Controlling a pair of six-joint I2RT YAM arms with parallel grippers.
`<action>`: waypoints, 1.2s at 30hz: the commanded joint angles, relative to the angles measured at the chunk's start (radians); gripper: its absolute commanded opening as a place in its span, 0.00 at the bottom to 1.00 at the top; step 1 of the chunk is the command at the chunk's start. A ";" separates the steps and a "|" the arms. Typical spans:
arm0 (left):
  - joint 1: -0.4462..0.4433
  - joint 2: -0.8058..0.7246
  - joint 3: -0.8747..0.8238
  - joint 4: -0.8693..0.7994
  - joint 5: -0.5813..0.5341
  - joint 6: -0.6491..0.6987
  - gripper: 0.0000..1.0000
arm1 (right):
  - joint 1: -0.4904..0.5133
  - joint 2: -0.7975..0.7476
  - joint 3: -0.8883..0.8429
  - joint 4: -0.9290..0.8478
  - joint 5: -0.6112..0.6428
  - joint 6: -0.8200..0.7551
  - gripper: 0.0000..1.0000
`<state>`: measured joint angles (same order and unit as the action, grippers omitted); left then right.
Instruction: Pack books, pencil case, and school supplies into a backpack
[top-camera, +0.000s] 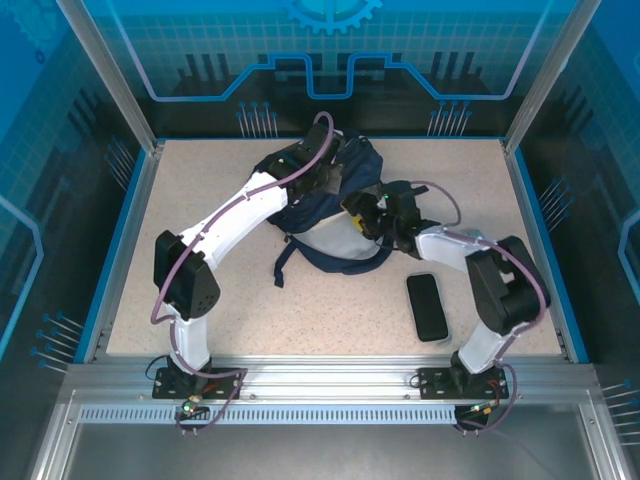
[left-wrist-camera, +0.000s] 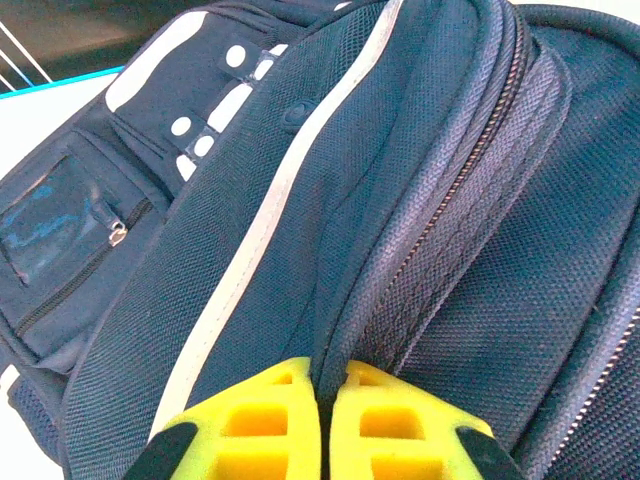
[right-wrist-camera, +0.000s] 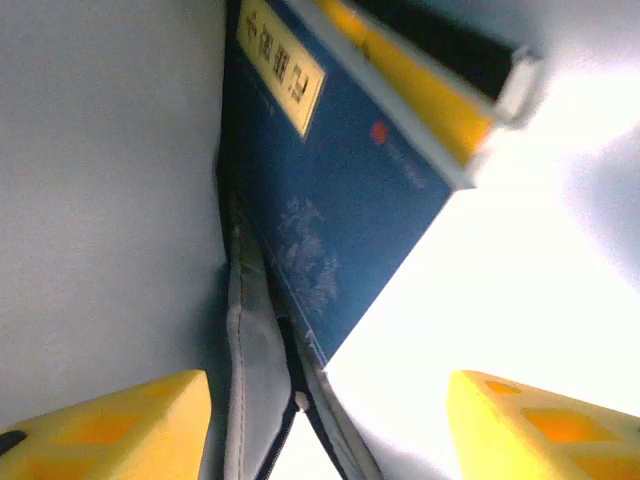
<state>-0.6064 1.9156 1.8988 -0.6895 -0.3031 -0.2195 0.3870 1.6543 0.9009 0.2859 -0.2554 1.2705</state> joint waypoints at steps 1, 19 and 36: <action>0.023 -0.075 -0.007 0.053 0.079 -0.050 0.00 | -0.049 -0.123 -0.091 -0.167 -0.043 -0.096 0.65; 0.106 -0.218 -0.393 0.324 0.374 -0.101 0.90 | -0.081 -0.580 -0.096 -0.759 0.222 -0.381 0.69; 0.258 -0.376 -1.014 0.506 0.394 -0.053 0.91 | 0.188 -0.188 0.227 -0.760 0.247 -0.425 0.70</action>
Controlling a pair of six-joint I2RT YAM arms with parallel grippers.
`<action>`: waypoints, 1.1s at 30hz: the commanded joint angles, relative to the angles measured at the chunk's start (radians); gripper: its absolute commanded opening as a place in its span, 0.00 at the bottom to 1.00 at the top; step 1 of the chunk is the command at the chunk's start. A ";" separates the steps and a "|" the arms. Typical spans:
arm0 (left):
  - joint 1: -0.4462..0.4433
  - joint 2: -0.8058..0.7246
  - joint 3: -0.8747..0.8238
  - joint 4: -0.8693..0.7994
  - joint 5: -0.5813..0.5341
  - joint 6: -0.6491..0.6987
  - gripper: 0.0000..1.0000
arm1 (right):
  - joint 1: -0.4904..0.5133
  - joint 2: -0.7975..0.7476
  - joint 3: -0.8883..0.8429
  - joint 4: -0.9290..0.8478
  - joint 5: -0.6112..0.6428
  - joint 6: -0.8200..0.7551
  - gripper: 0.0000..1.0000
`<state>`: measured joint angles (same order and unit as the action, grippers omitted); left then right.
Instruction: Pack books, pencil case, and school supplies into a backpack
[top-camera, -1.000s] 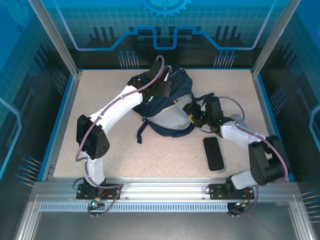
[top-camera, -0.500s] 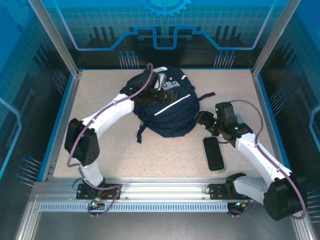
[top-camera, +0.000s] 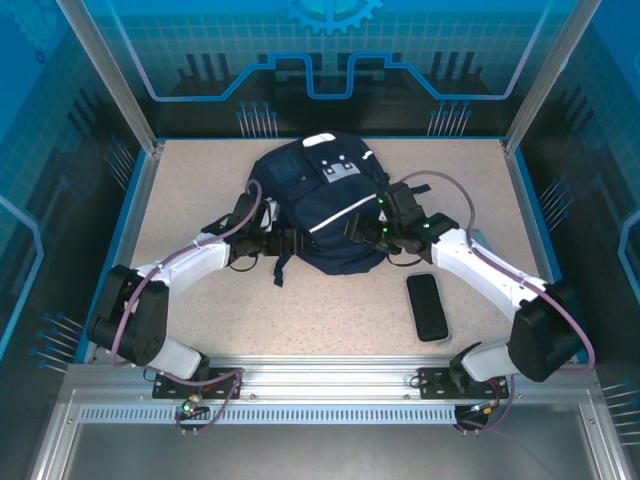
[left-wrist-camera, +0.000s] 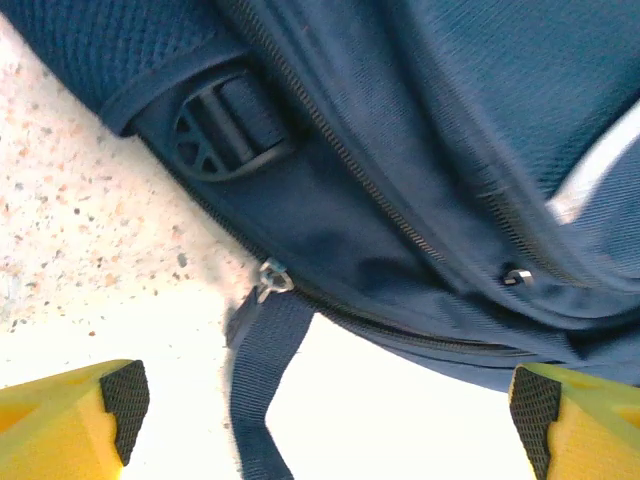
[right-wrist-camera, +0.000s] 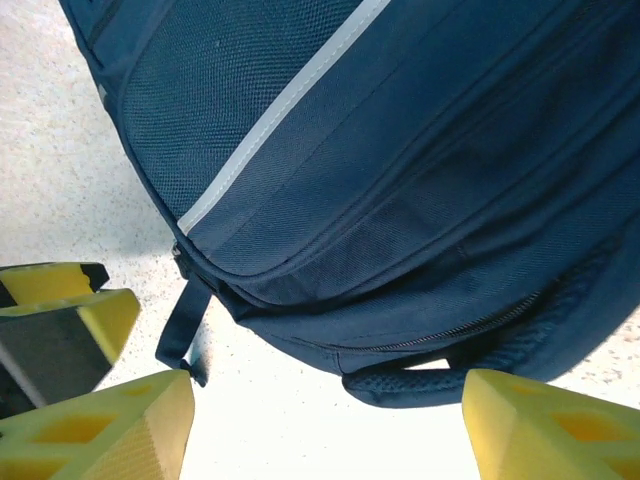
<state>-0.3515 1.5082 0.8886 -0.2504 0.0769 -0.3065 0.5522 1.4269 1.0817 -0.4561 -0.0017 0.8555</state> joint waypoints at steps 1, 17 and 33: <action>0.005 0.044 -0.005 0.076 0.010 0.040 0.90 | 0.031 0.056 0.054 -0.019 -0.013 -0.006 0.70; 0.036 0.188 0.056 0.025 -0.019 0.094 0.39 | 0.062 0.086 0.020 -0.039 0.010 0.029 0.69; 0.036 0.261 0.095 0.017 -0.018 0.095 0.25 | 0.072 0.117 -0.009 -0.021 0.003 0.047 0.68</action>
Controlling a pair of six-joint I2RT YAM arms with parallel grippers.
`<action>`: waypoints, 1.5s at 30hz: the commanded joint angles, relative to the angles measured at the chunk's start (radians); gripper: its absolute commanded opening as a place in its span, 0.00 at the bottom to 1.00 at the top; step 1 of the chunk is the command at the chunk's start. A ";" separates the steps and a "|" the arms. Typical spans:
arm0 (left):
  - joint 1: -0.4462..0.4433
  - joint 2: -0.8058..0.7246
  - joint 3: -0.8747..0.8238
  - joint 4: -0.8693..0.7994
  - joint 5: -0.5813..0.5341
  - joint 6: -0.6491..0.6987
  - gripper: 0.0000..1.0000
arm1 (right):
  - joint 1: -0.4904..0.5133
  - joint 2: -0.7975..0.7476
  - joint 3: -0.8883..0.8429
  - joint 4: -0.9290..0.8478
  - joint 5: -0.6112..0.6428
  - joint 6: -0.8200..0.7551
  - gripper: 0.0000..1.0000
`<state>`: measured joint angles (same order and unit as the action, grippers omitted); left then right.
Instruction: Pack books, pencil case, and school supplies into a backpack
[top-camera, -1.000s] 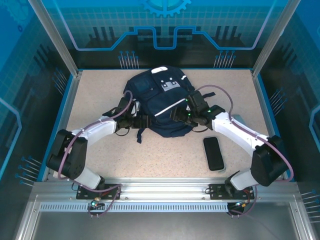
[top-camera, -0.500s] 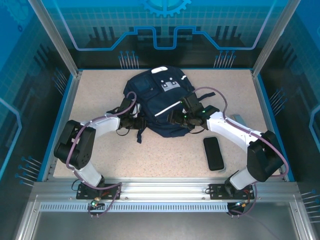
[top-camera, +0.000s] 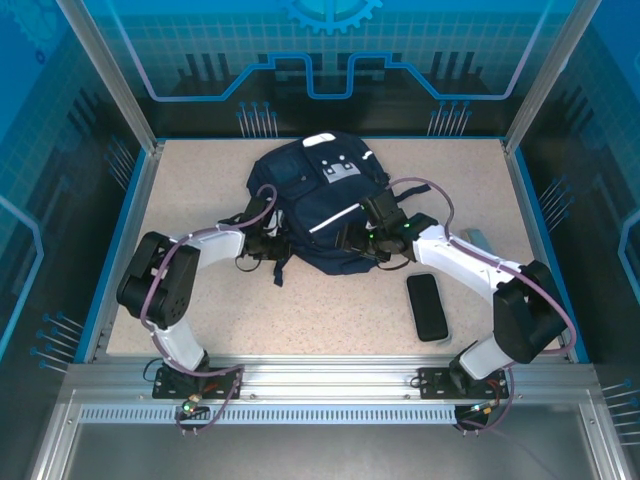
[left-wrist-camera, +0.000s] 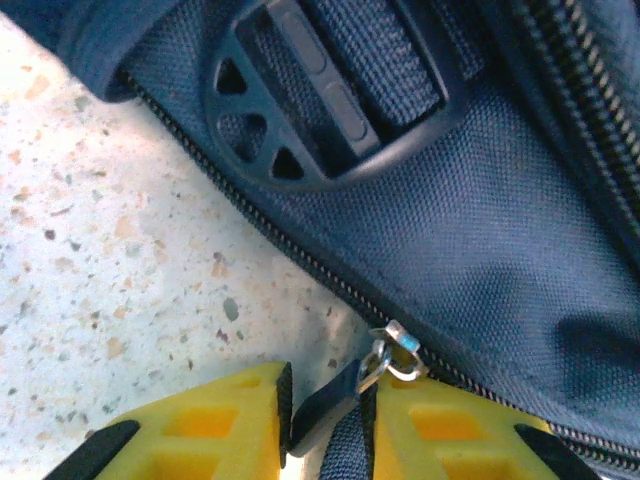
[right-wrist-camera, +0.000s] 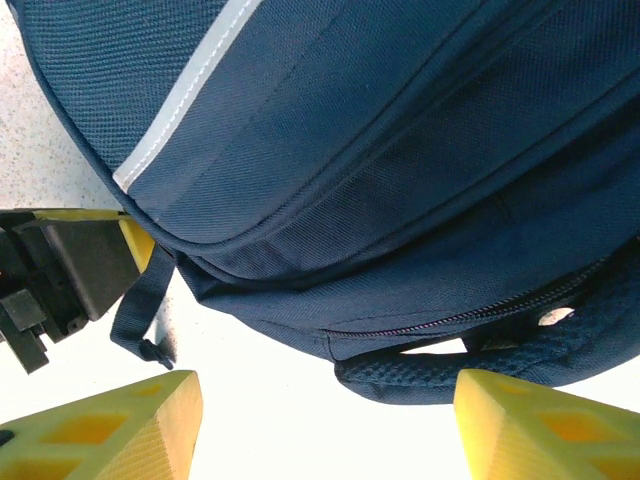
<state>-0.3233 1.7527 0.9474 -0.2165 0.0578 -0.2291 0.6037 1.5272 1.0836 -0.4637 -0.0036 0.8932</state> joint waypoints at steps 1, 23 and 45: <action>0.009 0.022 0.040 -0.017 0.001 0.018 0.25 | 0.023 0.023 -0.011 -0.014 0.006 0.010 0.68; 0.007 -0.095 0.011 -0.112 0.021 0.003 0.00 | 0.041 0.163 -0.041 -0.001 0.147 0.106 0.62; -0.143 -0.184 -0.018 -0.165 0.164 -0.090 0.00 | 0.095 0.205 -0.136 0.167 0.115 0.302 0.53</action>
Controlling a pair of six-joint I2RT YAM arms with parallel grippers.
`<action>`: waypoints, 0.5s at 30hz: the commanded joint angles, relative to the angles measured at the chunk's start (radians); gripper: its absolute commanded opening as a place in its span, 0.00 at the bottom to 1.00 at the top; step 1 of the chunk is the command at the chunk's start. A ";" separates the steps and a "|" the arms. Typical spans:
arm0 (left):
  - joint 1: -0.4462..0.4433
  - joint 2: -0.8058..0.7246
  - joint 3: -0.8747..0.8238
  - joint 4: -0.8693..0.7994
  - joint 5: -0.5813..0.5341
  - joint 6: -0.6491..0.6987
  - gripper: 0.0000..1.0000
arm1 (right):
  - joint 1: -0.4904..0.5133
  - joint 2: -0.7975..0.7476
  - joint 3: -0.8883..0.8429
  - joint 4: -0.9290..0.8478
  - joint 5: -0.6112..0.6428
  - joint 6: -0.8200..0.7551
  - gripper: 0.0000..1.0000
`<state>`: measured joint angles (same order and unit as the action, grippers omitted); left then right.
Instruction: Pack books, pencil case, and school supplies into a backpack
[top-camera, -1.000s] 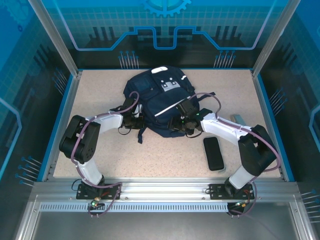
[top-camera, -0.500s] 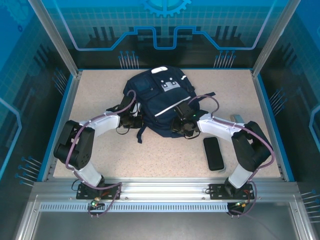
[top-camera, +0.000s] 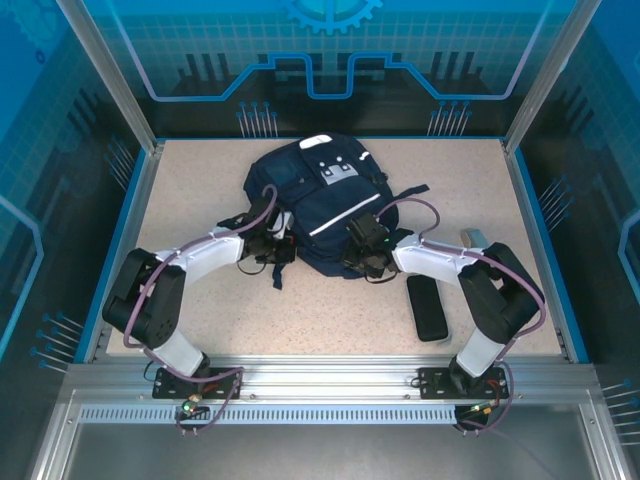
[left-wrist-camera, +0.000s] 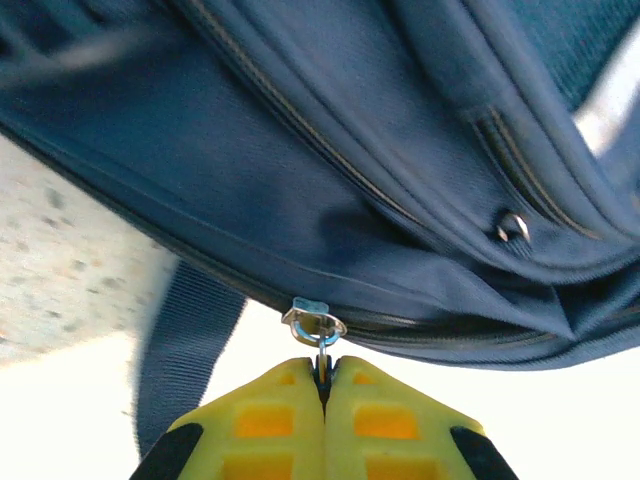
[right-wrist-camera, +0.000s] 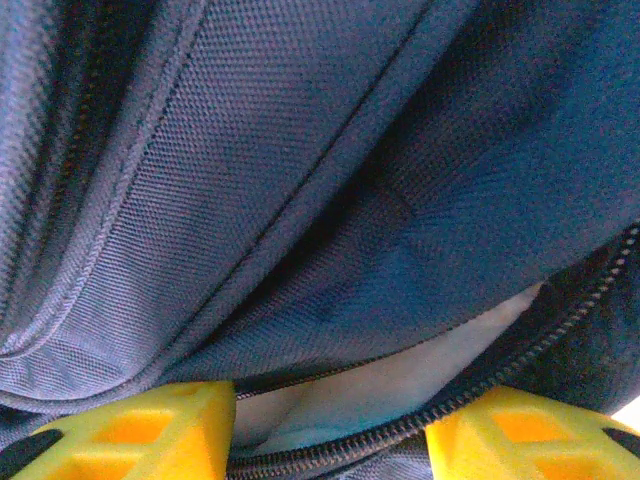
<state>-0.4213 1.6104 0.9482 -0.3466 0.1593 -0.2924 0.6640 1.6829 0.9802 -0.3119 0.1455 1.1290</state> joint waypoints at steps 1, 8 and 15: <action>-0.060 -0.045 -0.024 -0.027 0.062 -0.033 0.00 | 0.038 0.051 -0.034 0.021 -0.035 0.069 0.53; -0.188 -0.054 -0.037 0.059 0.092 -0.093 0.00 | 0.046 0.054 -0.024 0.036 -0.038 0.073 0.53; -0.240 -0.075 -0.088 0.205 0.133 -0.180 0.00 | 0.045 -0.015 -0.072 0.066 -0.024 0.070 0.51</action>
<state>-0.6163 1.5799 0.8852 -0.2173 0.1585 -0.4232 0.6743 1.6718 0.9508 -0.2699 0.1574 1.1652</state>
